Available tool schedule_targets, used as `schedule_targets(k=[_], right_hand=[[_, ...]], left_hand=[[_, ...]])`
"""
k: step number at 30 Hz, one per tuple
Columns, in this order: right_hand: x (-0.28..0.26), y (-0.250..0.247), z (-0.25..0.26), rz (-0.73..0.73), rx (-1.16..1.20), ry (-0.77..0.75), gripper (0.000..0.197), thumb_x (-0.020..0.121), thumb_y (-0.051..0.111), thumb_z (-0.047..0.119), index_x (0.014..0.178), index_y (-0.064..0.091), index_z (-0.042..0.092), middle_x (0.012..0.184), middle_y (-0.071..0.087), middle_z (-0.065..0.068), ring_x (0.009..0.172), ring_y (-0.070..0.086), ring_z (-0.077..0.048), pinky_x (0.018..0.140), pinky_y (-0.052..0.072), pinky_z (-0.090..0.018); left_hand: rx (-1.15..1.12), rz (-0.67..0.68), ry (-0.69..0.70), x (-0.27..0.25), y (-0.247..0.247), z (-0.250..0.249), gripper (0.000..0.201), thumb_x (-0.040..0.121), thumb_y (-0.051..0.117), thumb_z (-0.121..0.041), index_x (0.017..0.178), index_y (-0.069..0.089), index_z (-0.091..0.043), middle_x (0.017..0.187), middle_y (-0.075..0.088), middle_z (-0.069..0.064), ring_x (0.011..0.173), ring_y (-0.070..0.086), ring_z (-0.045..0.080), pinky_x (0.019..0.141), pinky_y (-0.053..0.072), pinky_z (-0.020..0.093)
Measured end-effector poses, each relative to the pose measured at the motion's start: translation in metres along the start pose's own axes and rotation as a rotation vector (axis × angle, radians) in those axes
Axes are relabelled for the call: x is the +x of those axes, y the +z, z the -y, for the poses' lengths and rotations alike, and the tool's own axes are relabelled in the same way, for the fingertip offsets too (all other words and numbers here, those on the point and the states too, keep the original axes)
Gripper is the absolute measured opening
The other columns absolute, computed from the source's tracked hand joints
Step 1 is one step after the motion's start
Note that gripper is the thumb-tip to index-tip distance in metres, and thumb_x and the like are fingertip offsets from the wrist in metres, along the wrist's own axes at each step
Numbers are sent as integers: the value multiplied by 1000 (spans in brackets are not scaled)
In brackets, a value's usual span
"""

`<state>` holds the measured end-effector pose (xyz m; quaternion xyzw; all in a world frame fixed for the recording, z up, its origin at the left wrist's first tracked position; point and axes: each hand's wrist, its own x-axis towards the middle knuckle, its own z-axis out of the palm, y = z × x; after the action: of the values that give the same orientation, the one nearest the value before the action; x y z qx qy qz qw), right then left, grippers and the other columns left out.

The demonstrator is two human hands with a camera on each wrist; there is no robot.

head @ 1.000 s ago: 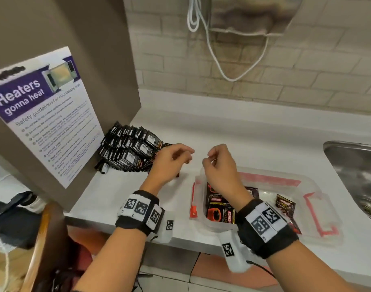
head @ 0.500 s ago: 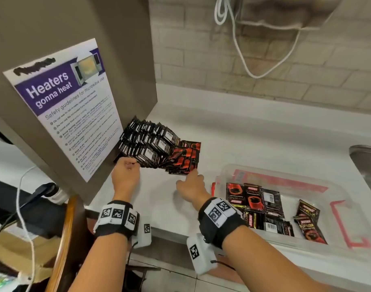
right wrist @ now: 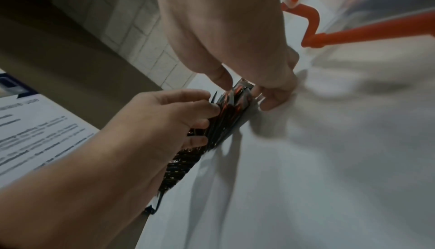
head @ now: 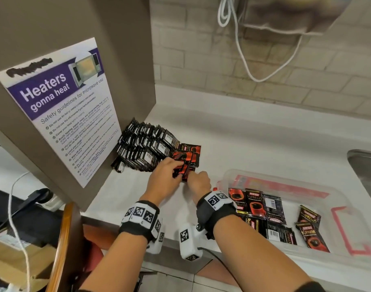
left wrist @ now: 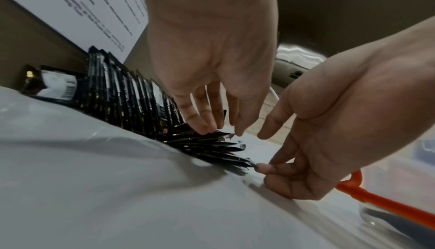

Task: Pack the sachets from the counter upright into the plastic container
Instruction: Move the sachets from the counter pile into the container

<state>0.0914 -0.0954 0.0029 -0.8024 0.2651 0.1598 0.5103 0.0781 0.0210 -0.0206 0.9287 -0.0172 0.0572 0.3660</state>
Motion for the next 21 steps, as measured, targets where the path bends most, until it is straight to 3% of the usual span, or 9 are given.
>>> schedule_targets(k=[4,6,8,9,11,13,16,18,21], right_hand=[[4,3,0,75,294,-58,26,97,58,17,104,67,-7,112,69,-25,105,66,-40,94,54,-50],[5,4,0,93,338,-80,16,93,65,13,86,65,-1,96,70,-21,88,67,-34,78,57,-42],[3,5,0,120,391,-77,16,90,69,5,75,62,4,81,65,-17,71,61,-26,58,50,-29],[3,6,0,131,419,-79,13,89,69,0,77,64,1,79,65,-16,70,60,-25,56,50,-26],[1,7,0,150,454,-85,5,90,65,-5,90,68,-9,85,66,-20,76,63,-27,66,54,-30],[-3,8,2,196,498,-99,6,92,60,-9,92,66,-10,88,66,-22,75,63,-28,66,55,-30],[-6,10,5,206,567,-110,12,92,56,-13,102,62,-14,101,66,-32,84,64,-31,71,56,-35],[-8,9,5,155,569,-90,18,91,58,-11,107,56,-6,110,65,-31,93,66,-33,73,56,-37],[-6,7,2,77,534,-52,28,89,64,-4,110,50,7,113,65,-21,100,68,-33,62,56,-30]], left_hand=[[114,46,1,8,5,2,57,88,74,-26,141,55,-18,120,49,0,115,43,19,97,48,40],[122,69,8,8,6,3,57,86,76,-24,139,56,-18,120,46,0,115,40,20,97,47,40],[98,82,6,9,6,6,58,85,75,-19,140,55,-16,120,43,-1,116,38,19,100,46,40],[77,88,-3,9,5,7,58,85,74,-17,140,55,-15,118,40,-2,116,37,19,102,45,40],[34,100,-23,8,3,9,58,86,70,-14,141,53,-13,116,35,-6,116,34,17,105,41,37],[16,111,-39,6,1,10,59,86,67,-12,143,51,-13,116,32,-6,112,30,13,106,38,34],[26,123,-51,5,-3,11,64,84,67,-13,145,47,-16,118,32,-4,110,26,11,104,42,39],[65,134,-26,2,-4,10,68,83,68,-16,146,44,-24,121,31,-2,112,28,14,99,45,39],[161,119,47,-2,1,10,73,80,72,-23,144,41,-40,114,26,-6,106,27,14,87,46,32]])
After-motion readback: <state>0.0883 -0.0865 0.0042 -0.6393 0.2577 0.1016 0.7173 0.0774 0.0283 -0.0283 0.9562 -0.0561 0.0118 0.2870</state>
